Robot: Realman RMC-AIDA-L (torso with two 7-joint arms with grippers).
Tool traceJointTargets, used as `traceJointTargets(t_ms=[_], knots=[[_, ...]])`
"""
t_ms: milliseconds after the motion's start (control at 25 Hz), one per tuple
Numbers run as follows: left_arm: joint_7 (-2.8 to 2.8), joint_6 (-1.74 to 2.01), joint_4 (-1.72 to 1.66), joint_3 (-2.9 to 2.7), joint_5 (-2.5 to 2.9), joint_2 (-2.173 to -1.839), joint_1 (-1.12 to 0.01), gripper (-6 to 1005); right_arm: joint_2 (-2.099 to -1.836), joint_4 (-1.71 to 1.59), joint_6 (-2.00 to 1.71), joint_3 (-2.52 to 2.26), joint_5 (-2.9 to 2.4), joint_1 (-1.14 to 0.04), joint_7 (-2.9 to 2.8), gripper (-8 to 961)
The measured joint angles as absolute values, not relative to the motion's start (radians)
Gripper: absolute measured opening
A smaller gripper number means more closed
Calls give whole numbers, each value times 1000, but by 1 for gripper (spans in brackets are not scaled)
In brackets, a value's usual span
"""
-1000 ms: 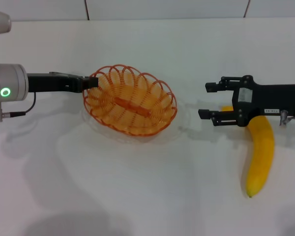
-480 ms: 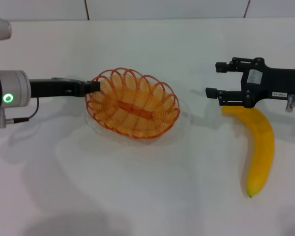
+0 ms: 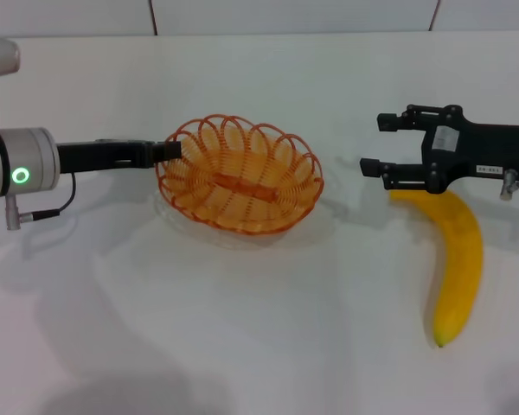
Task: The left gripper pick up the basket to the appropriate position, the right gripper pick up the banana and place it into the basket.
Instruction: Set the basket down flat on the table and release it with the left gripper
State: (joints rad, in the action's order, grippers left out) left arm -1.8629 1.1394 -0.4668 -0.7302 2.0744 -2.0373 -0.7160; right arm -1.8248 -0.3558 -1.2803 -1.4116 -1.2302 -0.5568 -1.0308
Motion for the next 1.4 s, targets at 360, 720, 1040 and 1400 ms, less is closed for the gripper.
traceJointTargets(t_ms=[360, 720, 1040, 1400], knots=[[-1863, 1123, -465, -731, 2053, -2039, -705, 65, -1825, -356, -1281, -1412, -1230, -557, -1036, 766], [-1863, 1106, -439, -730, 2052, -2038, -703, 66, -1825, -356, -1281, -1395, -1228, -554, -1038, 766], [-1868, 1105, -438, -730, 2052, -2039, -702, 66, -1822, -356, -1288, -1374, -1229, -548, -1039, 766], [-1862, 1104, -415, -730, 2052, -2038, -714, 66, -1822, -356, -1289, -1376, -1230, -548, -1039, 765]])
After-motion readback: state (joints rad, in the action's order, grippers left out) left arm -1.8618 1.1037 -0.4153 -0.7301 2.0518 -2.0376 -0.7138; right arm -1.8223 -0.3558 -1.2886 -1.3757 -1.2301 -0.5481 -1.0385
